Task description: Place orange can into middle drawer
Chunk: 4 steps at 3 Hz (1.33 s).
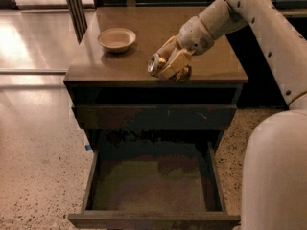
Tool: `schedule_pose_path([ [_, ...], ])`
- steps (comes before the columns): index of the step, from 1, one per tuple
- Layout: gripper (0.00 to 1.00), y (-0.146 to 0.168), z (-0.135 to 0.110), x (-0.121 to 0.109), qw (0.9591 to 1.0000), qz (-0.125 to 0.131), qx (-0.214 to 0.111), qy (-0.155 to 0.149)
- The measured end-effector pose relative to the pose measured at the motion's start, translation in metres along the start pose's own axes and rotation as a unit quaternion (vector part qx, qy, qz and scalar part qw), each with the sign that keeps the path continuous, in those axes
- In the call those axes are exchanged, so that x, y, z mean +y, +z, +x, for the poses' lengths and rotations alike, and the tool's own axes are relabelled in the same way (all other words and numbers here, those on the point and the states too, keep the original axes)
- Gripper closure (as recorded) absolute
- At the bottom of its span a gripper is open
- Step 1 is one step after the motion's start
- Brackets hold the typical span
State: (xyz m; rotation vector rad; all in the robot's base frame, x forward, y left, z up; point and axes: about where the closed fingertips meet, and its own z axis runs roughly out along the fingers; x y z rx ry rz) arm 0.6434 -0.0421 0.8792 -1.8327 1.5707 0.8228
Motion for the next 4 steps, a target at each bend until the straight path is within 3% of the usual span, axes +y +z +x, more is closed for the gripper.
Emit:
schedule_pose_path([
  [1,1.0,0.002,0.0,-0.001,1.0,0.001,-0.001,0.0],
  [2,1.0,0.007,-0.003,0.013,0.9999,0.003,-0.007,0.007],
  [3,1.0,-0.012,-0.037,0.051,0.9978,0.052,-0.039,-0.011],
  [4,1.0,0.008,-0.029,0.091,0.9956,0.053,-0.077,-0.008],
])
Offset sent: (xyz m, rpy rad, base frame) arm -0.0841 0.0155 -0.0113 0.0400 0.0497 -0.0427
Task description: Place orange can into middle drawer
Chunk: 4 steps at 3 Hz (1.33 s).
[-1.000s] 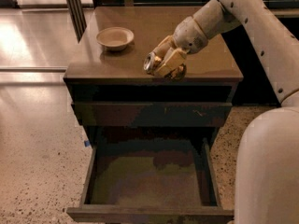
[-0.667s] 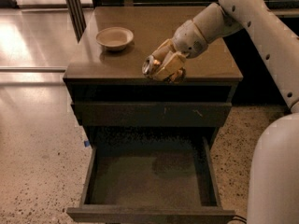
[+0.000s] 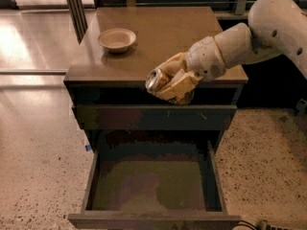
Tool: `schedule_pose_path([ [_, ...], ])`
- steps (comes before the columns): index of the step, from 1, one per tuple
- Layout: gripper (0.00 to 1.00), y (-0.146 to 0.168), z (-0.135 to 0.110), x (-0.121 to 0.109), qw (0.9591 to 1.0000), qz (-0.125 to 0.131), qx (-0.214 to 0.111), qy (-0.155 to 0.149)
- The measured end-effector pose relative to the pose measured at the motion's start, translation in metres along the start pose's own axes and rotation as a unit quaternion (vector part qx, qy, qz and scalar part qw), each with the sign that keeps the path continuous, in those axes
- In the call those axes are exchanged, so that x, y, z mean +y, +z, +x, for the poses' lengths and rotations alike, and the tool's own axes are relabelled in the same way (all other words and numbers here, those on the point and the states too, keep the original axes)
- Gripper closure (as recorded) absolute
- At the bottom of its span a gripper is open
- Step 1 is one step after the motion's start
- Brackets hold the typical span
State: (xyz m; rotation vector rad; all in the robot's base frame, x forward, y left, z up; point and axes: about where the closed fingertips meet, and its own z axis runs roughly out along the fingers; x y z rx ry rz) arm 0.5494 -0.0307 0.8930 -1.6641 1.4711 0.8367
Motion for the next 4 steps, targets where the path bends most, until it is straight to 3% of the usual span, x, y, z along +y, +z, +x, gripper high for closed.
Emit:
schedule_pose_path([
  [1,1.0,0.052,0.083,0.055,0.9967,-0.048,-0.014,0.064],
  [2,1.0,0.086,0.127,0.085,0.992,-0.09,0.004,0.089],
  [4,1.0,0.093,0.126,0.088,0.9924,-0.088,0.013,0.085],
])
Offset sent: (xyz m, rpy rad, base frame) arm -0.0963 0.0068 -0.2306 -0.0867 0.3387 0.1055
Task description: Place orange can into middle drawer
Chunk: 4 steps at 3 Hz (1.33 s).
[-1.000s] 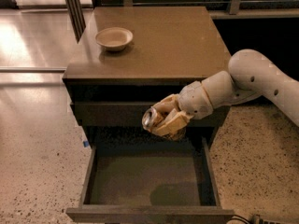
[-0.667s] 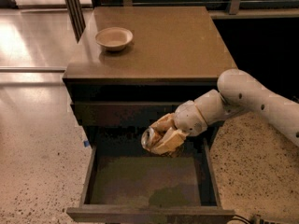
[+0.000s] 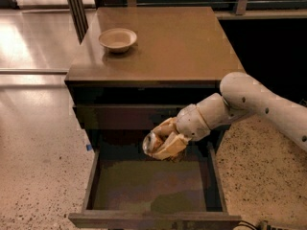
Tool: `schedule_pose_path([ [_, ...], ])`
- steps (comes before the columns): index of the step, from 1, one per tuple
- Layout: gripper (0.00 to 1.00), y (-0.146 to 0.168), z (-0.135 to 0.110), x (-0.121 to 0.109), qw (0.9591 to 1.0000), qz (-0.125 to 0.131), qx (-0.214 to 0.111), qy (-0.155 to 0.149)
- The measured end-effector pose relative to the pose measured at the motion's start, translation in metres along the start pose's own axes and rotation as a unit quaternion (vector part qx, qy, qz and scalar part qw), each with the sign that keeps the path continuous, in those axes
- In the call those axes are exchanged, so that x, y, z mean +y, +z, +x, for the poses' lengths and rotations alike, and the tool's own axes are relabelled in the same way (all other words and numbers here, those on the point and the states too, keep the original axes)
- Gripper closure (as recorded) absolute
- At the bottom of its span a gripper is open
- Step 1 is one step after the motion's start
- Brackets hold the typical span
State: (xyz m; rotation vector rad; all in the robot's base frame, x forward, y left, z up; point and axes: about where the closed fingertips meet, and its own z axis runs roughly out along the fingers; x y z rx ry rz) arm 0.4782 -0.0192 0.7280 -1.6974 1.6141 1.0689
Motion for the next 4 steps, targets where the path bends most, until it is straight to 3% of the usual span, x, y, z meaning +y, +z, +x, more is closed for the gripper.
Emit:
schedule_pose_path([
  [1,1.0,0.025,0.001,0.008,0.9999,0.009,0.011,-0.002],
  [2,1.0,0.095,0.029,0.045,0.9982,0.031,0.021,0.047],
  [3,1.0,0.096,0.03,0.045,0.9982,0.031,0.022,0.047],
  [4,1.0,0.103,0.041,0.041,0.9971,0.046,0.04,0.045],
])
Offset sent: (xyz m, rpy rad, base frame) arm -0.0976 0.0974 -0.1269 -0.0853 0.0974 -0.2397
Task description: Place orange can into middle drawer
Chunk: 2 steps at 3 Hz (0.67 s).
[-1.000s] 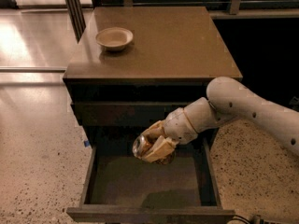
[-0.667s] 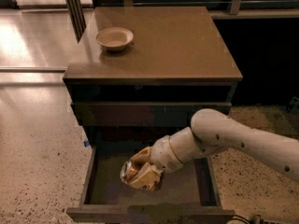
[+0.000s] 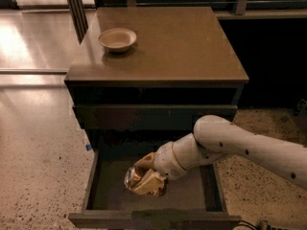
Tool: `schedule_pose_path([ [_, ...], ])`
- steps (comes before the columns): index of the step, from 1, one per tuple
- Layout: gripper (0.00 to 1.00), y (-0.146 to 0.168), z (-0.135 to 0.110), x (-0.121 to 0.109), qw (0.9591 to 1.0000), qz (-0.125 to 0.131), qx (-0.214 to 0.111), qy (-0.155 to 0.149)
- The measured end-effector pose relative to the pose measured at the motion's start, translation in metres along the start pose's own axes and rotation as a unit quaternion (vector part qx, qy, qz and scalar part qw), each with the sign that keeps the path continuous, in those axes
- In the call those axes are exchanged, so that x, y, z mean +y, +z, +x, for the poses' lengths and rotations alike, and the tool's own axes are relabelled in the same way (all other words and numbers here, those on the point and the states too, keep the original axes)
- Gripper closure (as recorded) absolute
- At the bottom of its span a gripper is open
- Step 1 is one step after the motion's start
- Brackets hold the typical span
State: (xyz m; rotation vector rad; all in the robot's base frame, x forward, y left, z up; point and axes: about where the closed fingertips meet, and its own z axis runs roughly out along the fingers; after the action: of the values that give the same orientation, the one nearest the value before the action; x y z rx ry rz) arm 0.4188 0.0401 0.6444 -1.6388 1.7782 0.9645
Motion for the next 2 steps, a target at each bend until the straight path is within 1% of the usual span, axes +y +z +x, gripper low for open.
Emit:
schedule_pose_path([
  [1,1.0,0.023,0.03,-0.013,0.9983,0.043,0.039,-0.008],
  [2,1.0,0.05,0.07,-0.027,0.9936,0.078,0.082,0.005],
])
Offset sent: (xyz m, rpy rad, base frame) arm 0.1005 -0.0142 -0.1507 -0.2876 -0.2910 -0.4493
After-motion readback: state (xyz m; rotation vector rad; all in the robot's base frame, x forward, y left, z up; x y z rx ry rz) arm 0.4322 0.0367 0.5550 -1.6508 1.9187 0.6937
